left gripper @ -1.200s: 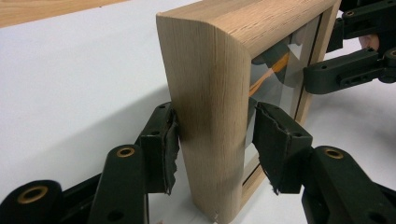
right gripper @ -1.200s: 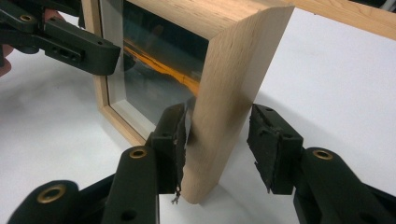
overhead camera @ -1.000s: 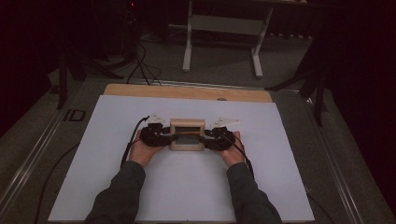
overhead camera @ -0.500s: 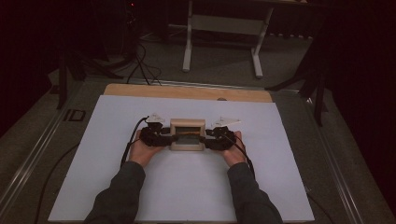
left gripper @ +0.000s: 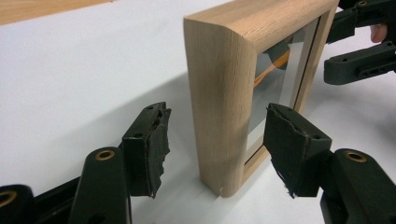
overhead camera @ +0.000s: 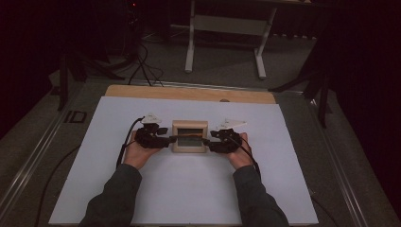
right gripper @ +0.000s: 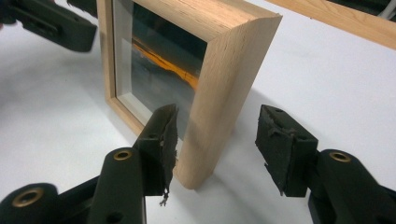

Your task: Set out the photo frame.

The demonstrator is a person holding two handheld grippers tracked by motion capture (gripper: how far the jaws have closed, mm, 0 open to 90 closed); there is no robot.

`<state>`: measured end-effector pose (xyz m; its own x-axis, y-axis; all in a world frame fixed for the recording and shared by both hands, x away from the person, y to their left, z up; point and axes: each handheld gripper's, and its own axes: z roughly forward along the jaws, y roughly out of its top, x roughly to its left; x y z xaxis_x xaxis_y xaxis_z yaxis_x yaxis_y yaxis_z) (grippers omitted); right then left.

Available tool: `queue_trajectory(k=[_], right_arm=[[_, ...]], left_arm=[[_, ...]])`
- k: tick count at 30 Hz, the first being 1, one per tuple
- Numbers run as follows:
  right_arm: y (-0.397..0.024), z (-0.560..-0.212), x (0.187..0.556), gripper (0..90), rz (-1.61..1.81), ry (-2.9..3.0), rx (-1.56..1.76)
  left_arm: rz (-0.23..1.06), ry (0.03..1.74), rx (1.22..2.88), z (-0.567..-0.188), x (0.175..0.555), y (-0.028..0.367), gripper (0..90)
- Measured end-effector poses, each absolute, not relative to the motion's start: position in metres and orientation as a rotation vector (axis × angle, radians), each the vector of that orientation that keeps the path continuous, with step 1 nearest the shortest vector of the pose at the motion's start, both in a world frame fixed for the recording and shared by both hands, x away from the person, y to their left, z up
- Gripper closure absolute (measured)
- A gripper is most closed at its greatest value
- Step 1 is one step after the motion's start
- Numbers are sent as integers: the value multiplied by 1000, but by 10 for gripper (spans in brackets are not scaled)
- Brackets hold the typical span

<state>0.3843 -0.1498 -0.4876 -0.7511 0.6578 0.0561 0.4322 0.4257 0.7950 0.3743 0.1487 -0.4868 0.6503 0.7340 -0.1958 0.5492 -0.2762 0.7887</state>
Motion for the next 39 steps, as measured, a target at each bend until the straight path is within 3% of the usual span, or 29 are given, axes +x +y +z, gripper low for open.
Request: queue_trajectory(k=[17, 39], right_arm=[[-176, -472, 362, 427, 1174, 2440, 863], [-247, -476, 313, 403, 1271, 2260, 955]], left_arm=[[315, 992, 1978, -472, 341, 187, 388], [421, 994, 1923, -479, 286, 234, 374]])
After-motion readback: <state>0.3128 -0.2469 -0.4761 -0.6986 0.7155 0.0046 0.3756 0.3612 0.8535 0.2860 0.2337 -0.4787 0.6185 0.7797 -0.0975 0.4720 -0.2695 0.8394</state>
